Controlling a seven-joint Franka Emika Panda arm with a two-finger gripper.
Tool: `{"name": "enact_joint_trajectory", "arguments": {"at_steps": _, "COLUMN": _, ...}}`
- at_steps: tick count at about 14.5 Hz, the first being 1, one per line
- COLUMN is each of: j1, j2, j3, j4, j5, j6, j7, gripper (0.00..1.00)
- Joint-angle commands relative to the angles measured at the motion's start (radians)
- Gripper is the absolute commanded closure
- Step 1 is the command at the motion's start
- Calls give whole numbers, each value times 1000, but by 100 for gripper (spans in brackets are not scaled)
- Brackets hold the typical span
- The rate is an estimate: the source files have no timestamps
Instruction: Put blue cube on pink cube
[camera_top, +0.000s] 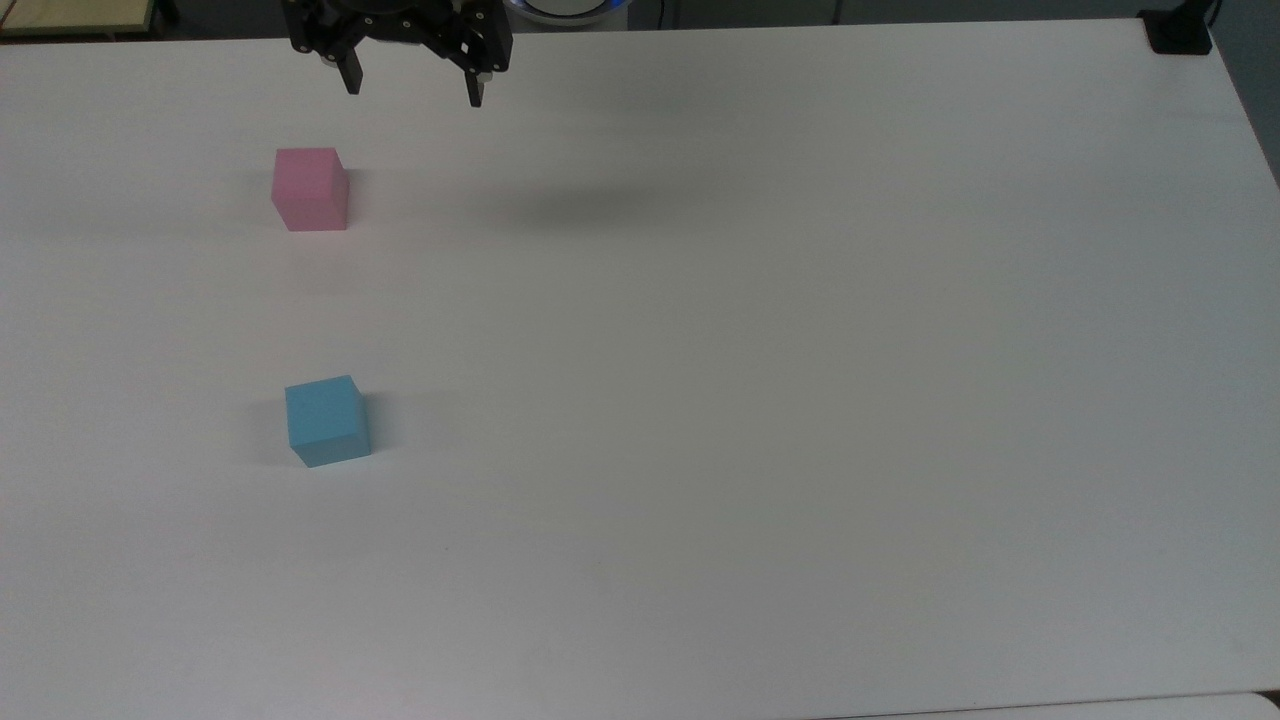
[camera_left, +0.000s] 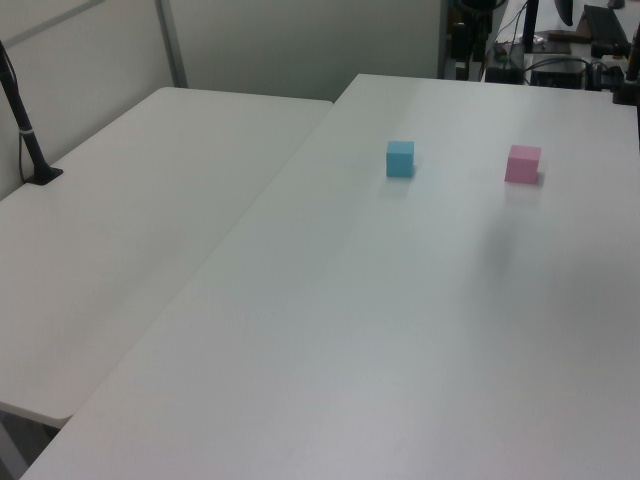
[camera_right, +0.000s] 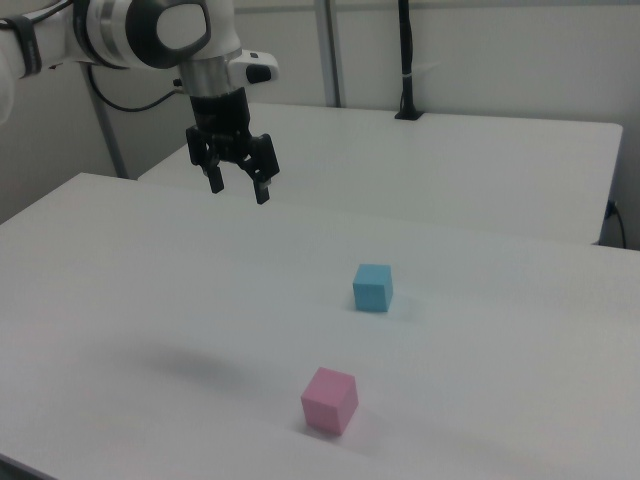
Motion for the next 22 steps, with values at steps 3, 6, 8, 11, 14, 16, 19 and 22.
{"name": "enact_joint_trajectory", "arguments": {"at_steps": 3, "j1": 9, "j2": -10, "j3": -8, "j4": -3, "j5": 0, "j6": -22, "j7": -24, "gripper": 0}}
{"name": "enact_joint_trajectory", "arguments": {"at_steps": 6, "j1": 9, "j2": -10, "j3": -8, "j4": -3, "j5": 0, "j6": -22, "j7": -24, "gripper": 0}}
{"name": "enact_joint_trajectory", "arguments": {"at_steps": 8, "j1": 9, "j2": -11, "j3": -8, "j4": -3, "j5": 0, "j6": -22, "j7": -25, "gripper": 0}}
{"name": "enact_joint_trajectory", "arguments": {"at_steps": 11, "j1": 9, "j2": -11, "j3": -8, "j4": -3, "j5": 0, "j6": -25, "j7": -27, "gripper": 0}}
{"name": "enact_joint_trajectory", "arguments": {"at_steps": 14, "j1": 9, "j2": -11, "j3": -10, "j4": -1, "j5": 0, "j6": -30, "j7": -51, "gripper": 0}}
{"name": "enact_joint_trajectory", "arguments": {"at_steps": 16, "j1": 11, "j2": -14, "j3": -11, "j4": 0, "j5": 0, "j6": -30, "j7": -53, "gripper": 0}}
{"name": "enact_joint_trajectory", "arguments": {"at_steps": 19, "j1": 11, "j2": -10, "j3": -19, "j4": 2, "j5": 0, "j6": -19, "j7": -56, "gripper": 0}}
{"name": "enact_joint_trajectory", "arguments": {"at_steps": 22, "j1": 11, "j2": 10, "j3": -68, "j4": 2, "j5": 19, "j6": 51, "j7": -105, "gripper": 0}}
